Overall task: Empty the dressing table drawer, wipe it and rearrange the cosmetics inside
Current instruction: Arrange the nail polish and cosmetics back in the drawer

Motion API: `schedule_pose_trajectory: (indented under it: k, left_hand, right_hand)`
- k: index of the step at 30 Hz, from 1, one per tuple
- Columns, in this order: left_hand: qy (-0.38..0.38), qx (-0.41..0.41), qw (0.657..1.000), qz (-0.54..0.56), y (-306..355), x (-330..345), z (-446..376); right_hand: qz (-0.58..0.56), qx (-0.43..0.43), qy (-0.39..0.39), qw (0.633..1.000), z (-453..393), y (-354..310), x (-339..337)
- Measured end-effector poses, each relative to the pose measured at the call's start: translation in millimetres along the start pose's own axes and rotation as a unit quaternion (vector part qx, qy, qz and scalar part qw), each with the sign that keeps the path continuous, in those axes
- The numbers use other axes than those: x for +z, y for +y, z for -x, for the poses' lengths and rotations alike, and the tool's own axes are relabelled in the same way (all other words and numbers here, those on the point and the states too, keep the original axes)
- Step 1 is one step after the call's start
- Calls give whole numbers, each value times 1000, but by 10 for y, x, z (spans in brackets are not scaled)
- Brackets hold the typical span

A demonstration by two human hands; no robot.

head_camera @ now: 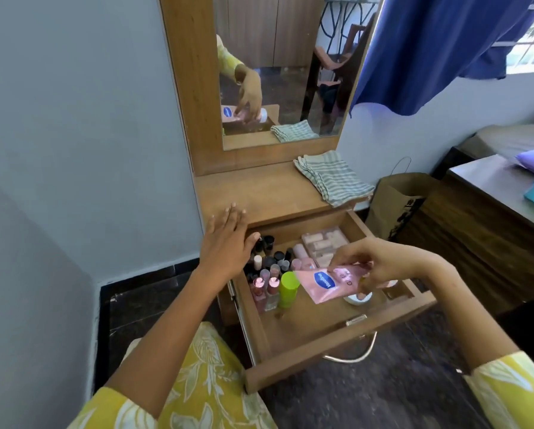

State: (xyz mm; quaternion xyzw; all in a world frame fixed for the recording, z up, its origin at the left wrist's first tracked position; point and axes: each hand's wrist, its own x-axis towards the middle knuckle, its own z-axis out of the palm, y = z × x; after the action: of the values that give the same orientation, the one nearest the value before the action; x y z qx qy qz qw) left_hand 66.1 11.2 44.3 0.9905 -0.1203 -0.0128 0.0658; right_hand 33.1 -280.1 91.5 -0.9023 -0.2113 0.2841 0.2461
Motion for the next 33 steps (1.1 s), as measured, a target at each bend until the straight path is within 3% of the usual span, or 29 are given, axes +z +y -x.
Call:
schedule_pose_trajectory:
  k: [7, 20, 27, 33]
  left_hand:
    - [19, 15, 999, -46, 29, 85, -15]
    - [38, 2, 999, -27, 58, 215, -1]
    - [53, -10, 998, -40, 101, 242, 21]
    - [54, -8, 998, -33, 104, 243, 28]
  right_hand:
    - [-66, 8, -80, 995, -140, 11, 50]
    - [-71, 17, -164, 984, -255, 57, 108]
    - [4, 1, -161, 987, -482, 16, 363]
    - [91, 6, -67, 994, -485, 30, 692]
